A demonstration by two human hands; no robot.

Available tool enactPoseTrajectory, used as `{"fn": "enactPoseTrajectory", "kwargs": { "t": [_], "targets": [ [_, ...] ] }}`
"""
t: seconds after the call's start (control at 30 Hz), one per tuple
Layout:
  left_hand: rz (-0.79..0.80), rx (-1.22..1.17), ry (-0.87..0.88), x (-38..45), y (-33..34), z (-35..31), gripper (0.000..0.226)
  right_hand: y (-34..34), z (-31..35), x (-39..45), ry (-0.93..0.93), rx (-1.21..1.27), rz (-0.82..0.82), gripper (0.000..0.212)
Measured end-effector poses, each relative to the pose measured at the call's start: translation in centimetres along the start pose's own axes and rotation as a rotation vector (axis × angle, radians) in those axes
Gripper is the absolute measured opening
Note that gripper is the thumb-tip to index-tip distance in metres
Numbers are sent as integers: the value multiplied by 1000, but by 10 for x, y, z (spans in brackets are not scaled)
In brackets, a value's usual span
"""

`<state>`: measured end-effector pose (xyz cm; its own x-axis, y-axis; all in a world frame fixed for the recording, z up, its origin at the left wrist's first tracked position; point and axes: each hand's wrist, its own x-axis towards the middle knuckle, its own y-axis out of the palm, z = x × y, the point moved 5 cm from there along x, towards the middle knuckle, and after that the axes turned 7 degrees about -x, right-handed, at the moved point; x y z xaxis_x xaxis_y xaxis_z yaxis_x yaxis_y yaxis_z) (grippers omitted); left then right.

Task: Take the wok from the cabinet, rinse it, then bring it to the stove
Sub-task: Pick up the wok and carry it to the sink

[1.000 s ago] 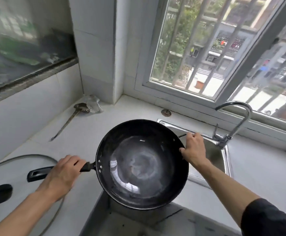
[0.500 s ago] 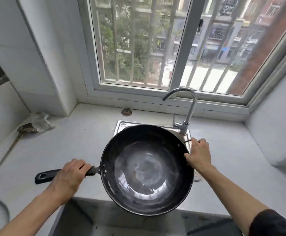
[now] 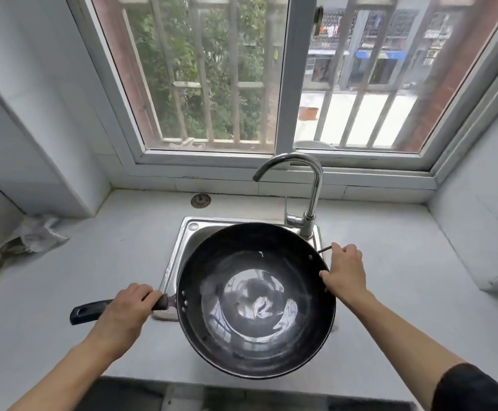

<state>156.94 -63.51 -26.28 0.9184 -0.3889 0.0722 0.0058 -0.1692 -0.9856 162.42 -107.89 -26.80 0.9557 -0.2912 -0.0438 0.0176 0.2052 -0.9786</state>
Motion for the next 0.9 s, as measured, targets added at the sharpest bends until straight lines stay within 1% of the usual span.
{"fn": "enactPoseTrajectory", "kwargs": {
  "t": [0.3,0.5,0.63,0.8,0.9],
  "targets": [
    [3,-46,103,67,24,56,58,17,21,26,114,-29,10,44],
    [49,-87,139,103,49,90,54,39,30,41,171,-44,17,42],
    [79,-88,142,115,59,98,54,54,31,51,171,-33,40,45],
    [114,-106,118,123,68,102,59,67,31,62,160,-36,71,43],
    [129,-108,109,128,71,103,59,72,31,68,176,-33,96,44]
  ]
}}
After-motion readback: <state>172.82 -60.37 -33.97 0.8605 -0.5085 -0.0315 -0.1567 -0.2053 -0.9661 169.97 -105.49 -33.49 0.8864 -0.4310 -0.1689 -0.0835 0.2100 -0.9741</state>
